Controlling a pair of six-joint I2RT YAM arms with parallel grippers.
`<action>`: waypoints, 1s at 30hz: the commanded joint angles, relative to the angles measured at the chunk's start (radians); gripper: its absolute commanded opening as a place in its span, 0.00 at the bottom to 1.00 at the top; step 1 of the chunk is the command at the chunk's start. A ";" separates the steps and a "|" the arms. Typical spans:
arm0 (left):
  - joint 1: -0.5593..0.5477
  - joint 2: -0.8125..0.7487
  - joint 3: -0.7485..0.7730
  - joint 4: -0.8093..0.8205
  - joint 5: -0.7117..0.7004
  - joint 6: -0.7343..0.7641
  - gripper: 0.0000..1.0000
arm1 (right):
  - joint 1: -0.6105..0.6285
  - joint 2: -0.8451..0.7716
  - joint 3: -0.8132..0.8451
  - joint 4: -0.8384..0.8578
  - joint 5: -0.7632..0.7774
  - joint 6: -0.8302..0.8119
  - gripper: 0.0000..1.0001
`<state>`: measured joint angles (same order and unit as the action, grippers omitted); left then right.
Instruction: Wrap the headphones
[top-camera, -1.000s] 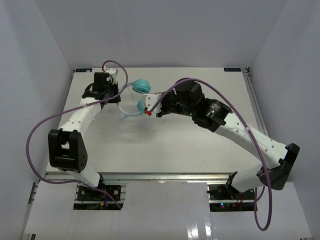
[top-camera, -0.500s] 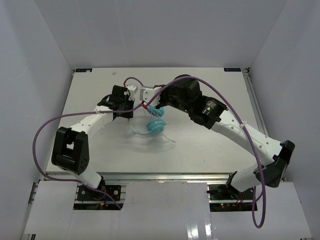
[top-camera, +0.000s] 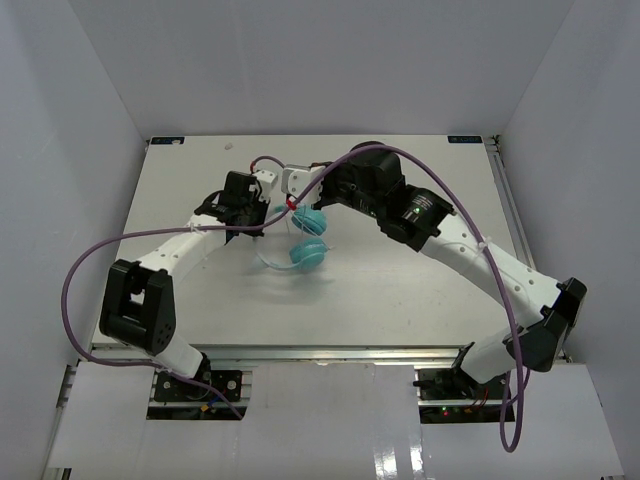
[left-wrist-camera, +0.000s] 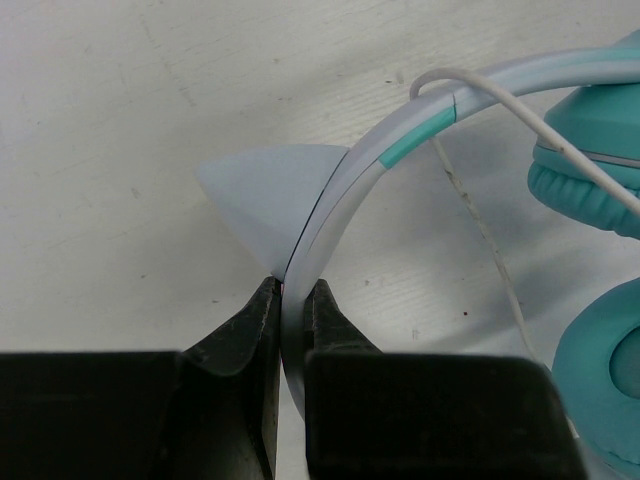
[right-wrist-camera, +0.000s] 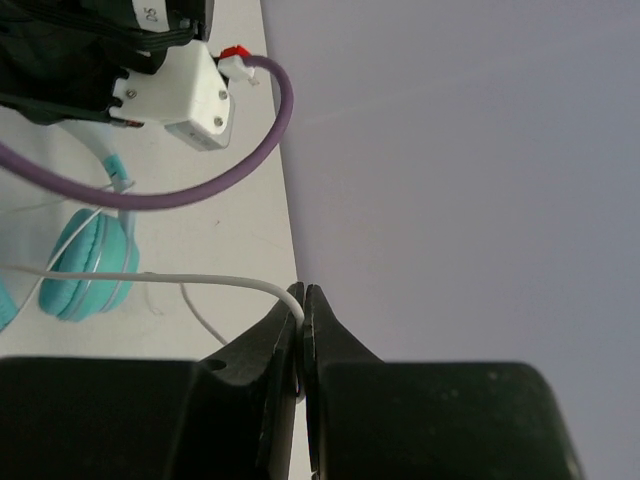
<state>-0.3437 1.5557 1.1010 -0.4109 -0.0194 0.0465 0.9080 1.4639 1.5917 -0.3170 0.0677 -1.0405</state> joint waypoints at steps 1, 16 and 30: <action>-0.065 -0.099 -0.017 0.009 0.083 0.041 0.00 | -0.022 0.038 0.028 0.148 0.040 -0.062 0.08; -0.183 -0.400 -0.097 -0.005 0.234 -0.036 0.00 | -0.233 0.061 -0.117 0.255 -0.174 0.146 0.08; -0.195 -0.471 0.062 -0.033 0.369 -0.145 0.00 | -0.358 0.122 -0.193 0.242 -0.639 0.464 0.08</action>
<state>-0.5324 1.1423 1.0535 -0.4761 0.2605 -0.0328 0.5970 1.5716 1.4313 -0.1303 -0.3155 -0.7468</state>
